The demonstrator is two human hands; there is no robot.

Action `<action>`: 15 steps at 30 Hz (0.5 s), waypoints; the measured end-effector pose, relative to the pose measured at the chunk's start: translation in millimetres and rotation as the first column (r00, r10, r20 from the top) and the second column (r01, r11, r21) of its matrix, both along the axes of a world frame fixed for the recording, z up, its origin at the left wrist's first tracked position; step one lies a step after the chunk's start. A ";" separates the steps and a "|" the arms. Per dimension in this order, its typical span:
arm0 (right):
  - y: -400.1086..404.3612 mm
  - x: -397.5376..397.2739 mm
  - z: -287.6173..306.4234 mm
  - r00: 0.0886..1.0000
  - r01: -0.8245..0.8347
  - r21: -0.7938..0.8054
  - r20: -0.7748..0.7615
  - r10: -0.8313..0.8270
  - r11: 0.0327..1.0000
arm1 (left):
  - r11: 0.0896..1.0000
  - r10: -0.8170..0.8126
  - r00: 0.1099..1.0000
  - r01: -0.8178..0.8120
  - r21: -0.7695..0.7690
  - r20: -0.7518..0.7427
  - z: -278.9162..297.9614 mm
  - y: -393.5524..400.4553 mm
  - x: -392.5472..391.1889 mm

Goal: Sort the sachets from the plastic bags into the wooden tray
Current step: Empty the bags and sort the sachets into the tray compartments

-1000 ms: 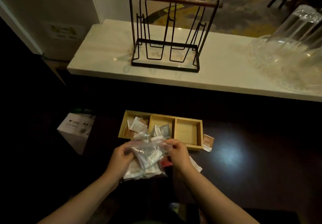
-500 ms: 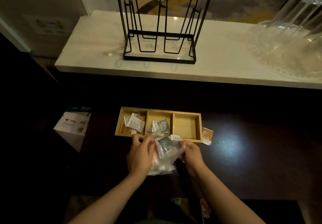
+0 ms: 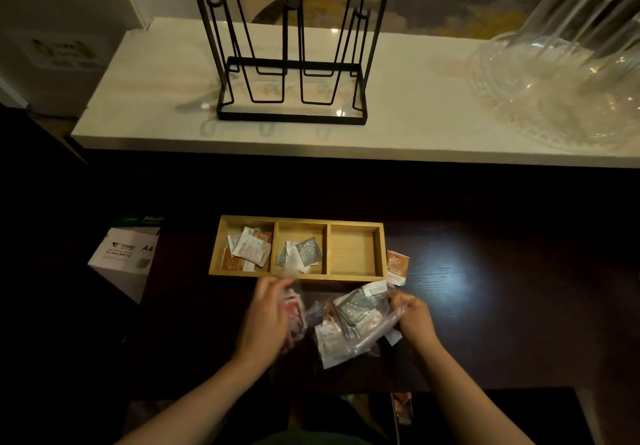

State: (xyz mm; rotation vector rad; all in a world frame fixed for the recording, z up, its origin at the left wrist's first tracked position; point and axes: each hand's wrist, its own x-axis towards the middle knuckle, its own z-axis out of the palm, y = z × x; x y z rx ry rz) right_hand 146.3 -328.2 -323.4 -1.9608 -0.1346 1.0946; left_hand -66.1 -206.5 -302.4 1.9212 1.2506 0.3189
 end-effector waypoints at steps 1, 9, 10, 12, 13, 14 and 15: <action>-2.2 1.6 -4.1 1.000 -0.018 0.005 0.022 0.018 1.000 | 0.998 0.032 0.999 -0.032 0.049 0.013 2.4 3.4 -11.1; 5.3 -16.6 -7.8 0.993 -0.111 0.069 0.032 0.109 0.991 | 0.851 -0.289 0.897 0.401 0.339 -0.335 -4.1 -10.8 -63.8; 7.6 -20.9 -8.2 0.990 -0.135 0.062 0.037 0.133 0.989 | 0.792 -0.329 0.830 0.502 0.347 -0.450 -11.6 -16.4 -61.8; 9.7 -25.1 -10.5 0.981 -0.187 0.046 0.063 0.184 0.981 | 0.706 -0.404 0.686 0.655 0.271 -0.606 -20.4 -23.0 -51.6; 10.0 -25.0 -10.7 0.979 -0.197 0.044 0.065 0.194 0.979 | 0.684 -0.434 0.613 0.701 0.202 -0.660 -19.9 -22.5 -45.1; 11.2 -24.4 -8.7 0.980 -0.195 0.052 0.049 0.193 0.979 | 0.666 -0.432 0.551 0.729 0.159 -0.715 -16.0 -20.6 -39.0; 11.8 -23.3 -7.0 0.984 -0.181 0.074 0.019 0.180 0.981 | 0.645 -0.408 0.492 0.752 0.139 -0.769 -13.7 -17.1 -34.1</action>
